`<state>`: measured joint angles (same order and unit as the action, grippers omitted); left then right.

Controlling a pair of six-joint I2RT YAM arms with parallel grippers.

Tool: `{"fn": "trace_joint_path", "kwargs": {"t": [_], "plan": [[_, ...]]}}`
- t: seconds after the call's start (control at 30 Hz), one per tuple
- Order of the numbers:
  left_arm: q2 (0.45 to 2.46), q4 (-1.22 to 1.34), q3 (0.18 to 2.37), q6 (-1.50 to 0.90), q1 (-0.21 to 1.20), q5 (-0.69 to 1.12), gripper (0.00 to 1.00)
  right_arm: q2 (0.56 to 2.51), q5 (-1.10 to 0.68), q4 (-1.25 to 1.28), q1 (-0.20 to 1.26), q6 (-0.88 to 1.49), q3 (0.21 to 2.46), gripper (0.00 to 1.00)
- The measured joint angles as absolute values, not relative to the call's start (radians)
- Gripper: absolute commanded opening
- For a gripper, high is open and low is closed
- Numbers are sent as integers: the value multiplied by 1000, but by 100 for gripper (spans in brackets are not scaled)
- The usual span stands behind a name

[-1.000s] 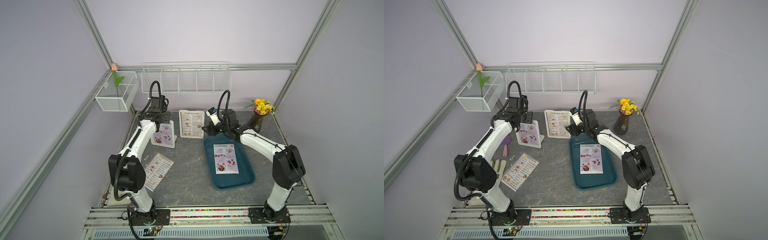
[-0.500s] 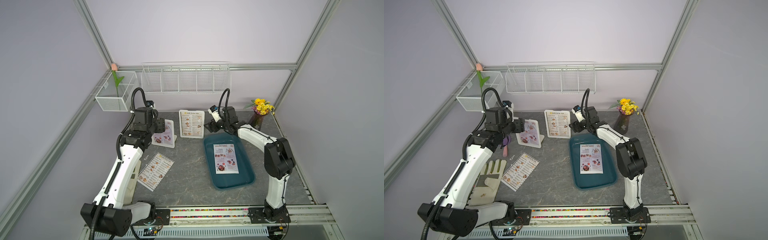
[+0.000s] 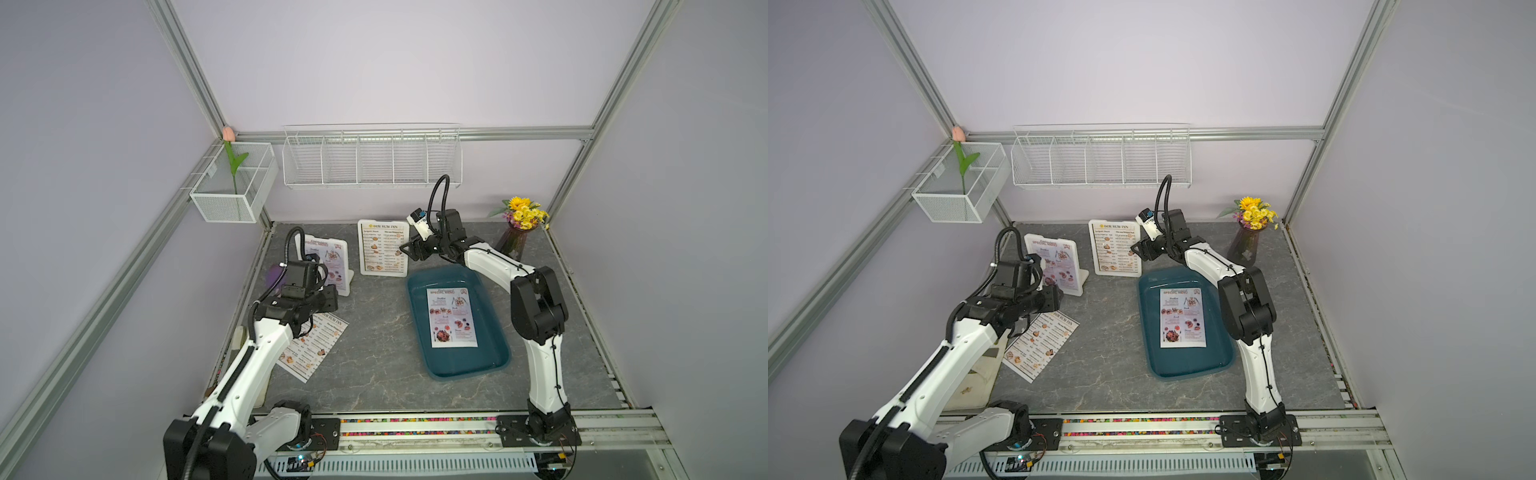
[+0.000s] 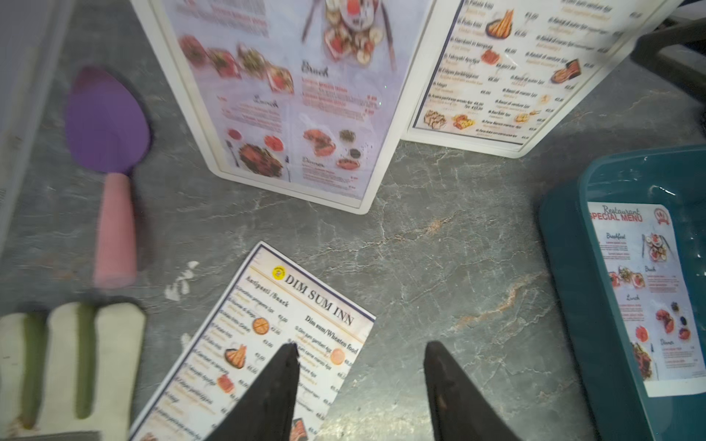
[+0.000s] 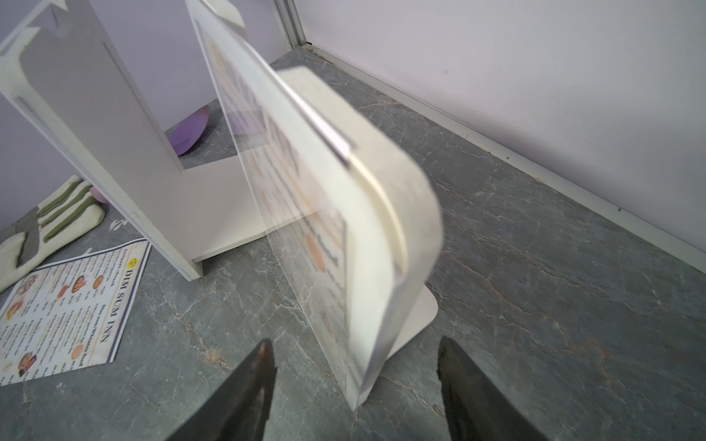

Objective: Replace the menus in the menu holders
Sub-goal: Adjust the menu holder at the center of the board.

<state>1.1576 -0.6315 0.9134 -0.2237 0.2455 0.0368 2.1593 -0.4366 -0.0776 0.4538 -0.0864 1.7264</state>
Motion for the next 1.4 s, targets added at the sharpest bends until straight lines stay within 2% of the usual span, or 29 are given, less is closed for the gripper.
{"fn": "trace_joint_path", "kwargs": {"t": [0.3, 0.87, 1.13, 1.27, 1.4], "plan": [[1427, -416, 940, -291, 248, 80, 44, 2159, -518, -38, 453, -76, 1722, 49], [1652, -220, 1064, -306, 248, 39, 41, 2159, -536, -30, 455, -68, 1721, 41], [1633, -240, 1075, -306, 248, 47, 42, 2159, -544, -23, 466, -55, 1710, 35], [1536, -306, 1075, -307, 248, 50, 45, 2159, -547, -6, 471, -34, 1694, 25], [1402, -367, 1076, -307, 248, 22, 48, 2159, -534, 0, 481, -25, 1670, 19]]}}
